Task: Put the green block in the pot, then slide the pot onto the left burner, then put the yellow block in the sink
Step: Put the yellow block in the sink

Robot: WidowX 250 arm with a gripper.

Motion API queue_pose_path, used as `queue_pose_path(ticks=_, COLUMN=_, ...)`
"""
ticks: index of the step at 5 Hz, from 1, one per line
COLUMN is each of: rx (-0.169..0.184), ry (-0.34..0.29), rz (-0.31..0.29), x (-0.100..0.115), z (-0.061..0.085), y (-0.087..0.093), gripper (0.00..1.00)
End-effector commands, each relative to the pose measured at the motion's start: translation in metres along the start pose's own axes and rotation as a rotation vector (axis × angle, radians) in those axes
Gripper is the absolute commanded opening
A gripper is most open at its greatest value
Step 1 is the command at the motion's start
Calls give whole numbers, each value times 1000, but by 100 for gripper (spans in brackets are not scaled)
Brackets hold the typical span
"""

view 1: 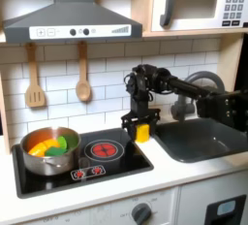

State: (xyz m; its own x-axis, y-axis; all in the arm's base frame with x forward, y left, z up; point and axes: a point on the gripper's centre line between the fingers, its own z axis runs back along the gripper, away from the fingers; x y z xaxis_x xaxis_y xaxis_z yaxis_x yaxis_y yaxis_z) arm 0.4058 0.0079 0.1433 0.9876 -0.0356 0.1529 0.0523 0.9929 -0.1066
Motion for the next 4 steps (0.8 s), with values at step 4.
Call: queue_pose_path(ticks=4, rx=1, ry=-51, rz=-43, x=18, z=25, y=-28, gripper=0)
